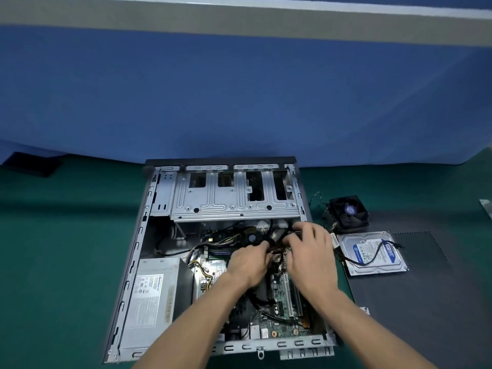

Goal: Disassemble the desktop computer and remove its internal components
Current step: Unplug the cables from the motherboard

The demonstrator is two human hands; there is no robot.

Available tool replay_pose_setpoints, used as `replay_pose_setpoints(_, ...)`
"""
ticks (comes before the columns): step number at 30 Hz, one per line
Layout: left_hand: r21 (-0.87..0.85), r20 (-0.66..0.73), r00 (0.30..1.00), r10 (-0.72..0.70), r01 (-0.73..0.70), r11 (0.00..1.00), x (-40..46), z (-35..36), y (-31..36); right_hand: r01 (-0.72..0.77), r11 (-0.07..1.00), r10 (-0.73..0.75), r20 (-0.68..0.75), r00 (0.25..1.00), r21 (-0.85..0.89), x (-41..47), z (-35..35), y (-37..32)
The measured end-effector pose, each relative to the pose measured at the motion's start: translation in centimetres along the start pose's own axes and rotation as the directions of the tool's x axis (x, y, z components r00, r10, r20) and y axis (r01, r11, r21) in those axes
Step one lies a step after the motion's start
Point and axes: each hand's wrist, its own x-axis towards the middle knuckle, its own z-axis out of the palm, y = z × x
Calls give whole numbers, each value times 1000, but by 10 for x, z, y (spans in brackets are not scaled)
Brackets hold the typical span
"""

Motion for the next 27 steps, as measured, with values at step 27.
replay_pose_setpoints(27, -174, 261, 950, 171, -127, 976, -31, 1, 5, 335, 942, -334, -21, 942, 30, 39, 2, 13)
